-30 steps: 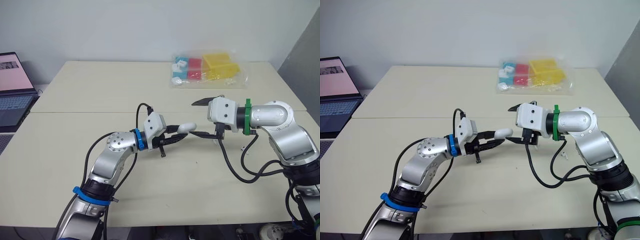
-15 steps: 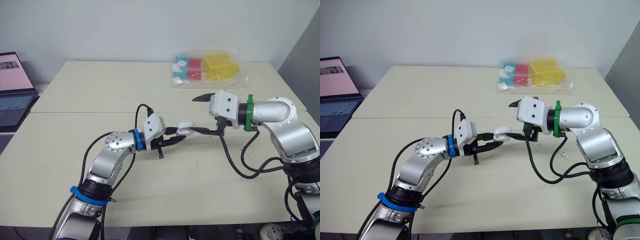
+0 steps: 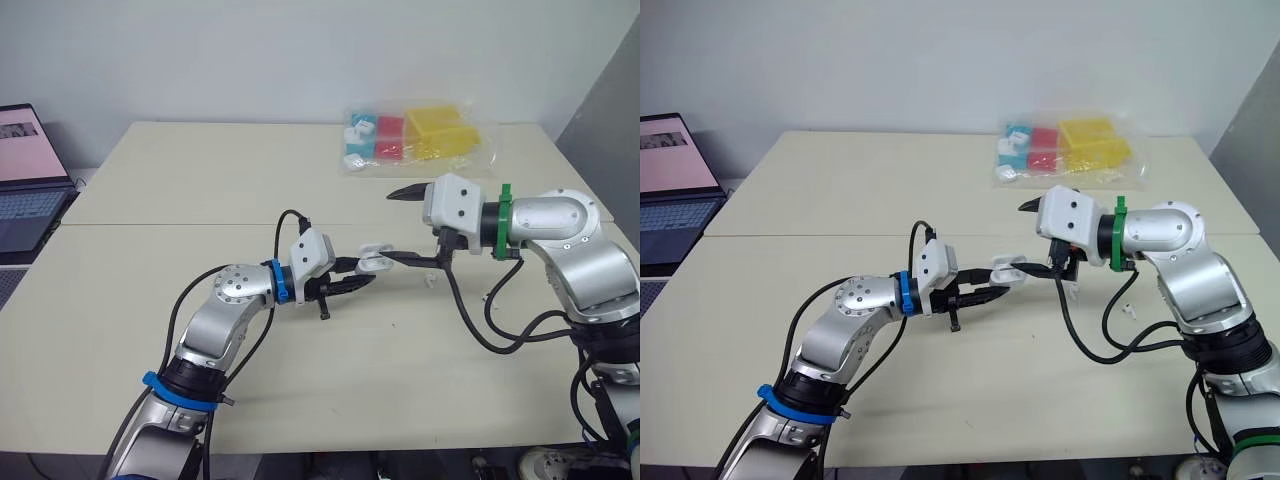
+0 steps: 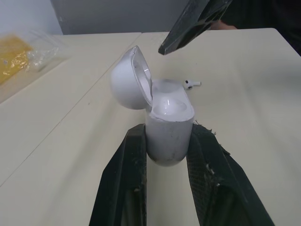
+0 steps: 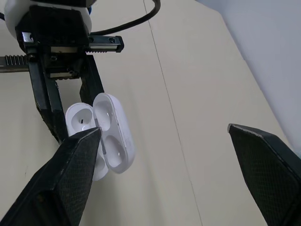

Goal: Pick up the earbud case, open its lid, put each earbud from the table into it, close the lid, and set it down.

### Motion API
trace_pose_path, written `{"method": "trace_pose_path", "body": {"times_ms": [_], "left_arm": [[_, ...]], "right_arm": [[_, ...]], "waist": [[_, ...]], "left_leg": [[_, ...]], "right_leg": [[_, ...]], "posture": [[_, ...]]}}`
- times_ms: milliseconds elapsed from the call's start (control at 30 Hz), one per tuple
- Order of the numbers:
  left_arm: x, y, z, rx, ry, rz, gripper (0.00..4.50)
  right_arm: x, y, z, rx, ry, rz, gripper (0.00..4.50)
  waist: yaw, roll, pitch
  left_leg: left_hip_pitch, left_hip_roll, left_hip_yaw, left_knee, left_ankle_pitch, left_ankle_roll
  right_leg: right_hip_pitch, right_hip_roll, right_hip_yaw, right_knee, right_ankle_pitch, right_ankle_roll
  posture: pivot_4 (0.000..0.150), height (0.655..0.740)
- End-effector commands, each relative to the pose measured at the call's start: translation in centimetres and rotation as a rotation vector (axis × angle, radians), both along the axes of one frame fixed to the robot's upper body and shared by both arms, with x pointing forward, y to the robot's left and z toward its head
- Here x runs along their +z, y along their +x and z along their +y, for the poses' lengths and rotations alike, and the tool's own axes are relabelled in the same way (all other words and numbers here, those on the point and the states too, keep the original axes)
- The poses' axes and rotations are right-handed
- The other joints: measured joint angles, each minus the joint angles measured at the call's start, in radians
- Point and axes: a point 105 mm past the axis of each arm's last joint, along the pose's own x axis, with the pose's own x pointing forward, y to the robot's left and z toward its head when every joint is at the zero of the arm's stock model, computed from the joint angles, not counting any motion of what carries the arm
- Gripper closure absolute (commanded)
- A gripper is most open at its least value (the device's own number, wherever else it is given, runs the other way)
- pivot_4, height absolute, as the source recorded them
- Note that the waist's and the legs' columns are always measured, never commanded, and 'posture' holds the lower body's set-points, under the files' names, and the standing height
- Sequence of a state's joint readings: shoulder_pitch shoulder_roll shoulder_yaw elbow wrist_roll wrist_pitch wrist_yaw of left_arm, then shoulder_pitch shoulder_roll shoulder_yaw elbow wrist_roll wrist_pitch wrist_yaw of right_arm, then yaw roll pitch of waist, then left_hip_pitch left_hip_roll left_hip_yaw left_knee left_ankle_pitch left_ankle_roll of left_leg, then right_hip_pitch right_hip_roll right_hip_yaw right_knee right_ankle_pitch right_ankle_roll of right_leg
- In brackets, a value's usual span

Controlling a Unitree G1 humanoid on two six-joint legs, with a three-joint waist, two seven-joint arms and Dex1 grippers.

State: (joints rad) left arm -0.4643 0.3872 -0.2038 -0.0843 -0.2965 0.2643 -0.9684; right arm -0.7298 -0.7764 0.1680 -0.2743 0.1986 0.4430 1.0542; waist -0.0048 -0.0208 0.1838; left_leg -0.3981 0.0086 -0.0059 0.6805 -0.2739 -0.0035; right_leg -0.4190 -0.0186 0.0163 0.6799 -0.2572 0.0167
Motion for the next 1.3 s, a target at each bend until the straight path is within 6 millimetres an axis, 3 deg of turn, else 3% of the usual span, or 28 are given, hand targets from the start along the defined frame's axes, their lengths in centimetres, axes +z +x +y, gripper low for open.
{"method": "trace_pose_path", "body": {"times_ms": [33,233,433,667,1300], "left_arm": [[2.1,-0.4,-0.1,-0.007,-0.098,-0.020,3.70],[2.2,-0.7,-0.3,-0.011,-0.143,0.018,3.70],[2.3,-0.6,-0.2,-0.012,-0.124,-0.021,3.70],[2.3,-0.7,-0.2,-0.022,-0.121,-0.050,3.70],[2.4,-0.9,-0.4,-0.040,-0.124,-0.077,3.70]], "right_arm": [[2.4,-0.6,-0.8,-0.003,0.027,-0.049,0.00],[3.2,-0.1,-4.2,-0.168,0.093,0.029,0.00],[1.9,-1.7,-7.9,-0.321,0.083,0.137,0.00],[0.0,-2.8,-9.9,-0.412,0.092,0.201,0.00],[-1.5,-4.6,-13.3,-0.591,0.091,0.326,0.00]], "waist": [[0.000,0.000,0.000],[0.000,0.000,0.000],[0.004,0.000,0.000],[0.003,0.000,0.000],[0.003,0.000,0.000]], "left_leg": [[0.000,0.000,0.000,0.000,0.000,0.000],[0.000,0.000,0.000,0.000,0.000,0.000],[-0.001,0.000,-0.001,0.000,0.000,0.000],[0.000,0.000,-0.001,0.000,0.000,0.000],[0.001,0.000,0.004,0.000,0.000,0.000]], "right_leg": [[0.000,0.000,0.000,0.000,0.000,0.000],[0.000,0.000,0.000,0.000,0.000,0.000],[0.000,0.000,0.000,0.000,0.000,0.000],[0.001,0.001,0.000,0.000,0.000,0.000],[0.001,0.002,0.001,-0.001,0.000,0.001]], "posture": [[0.150,0.7400],[0.150,0.7400],[0.150,0.7400],[0.150,0.7400],[0.150,0.7400]]}}
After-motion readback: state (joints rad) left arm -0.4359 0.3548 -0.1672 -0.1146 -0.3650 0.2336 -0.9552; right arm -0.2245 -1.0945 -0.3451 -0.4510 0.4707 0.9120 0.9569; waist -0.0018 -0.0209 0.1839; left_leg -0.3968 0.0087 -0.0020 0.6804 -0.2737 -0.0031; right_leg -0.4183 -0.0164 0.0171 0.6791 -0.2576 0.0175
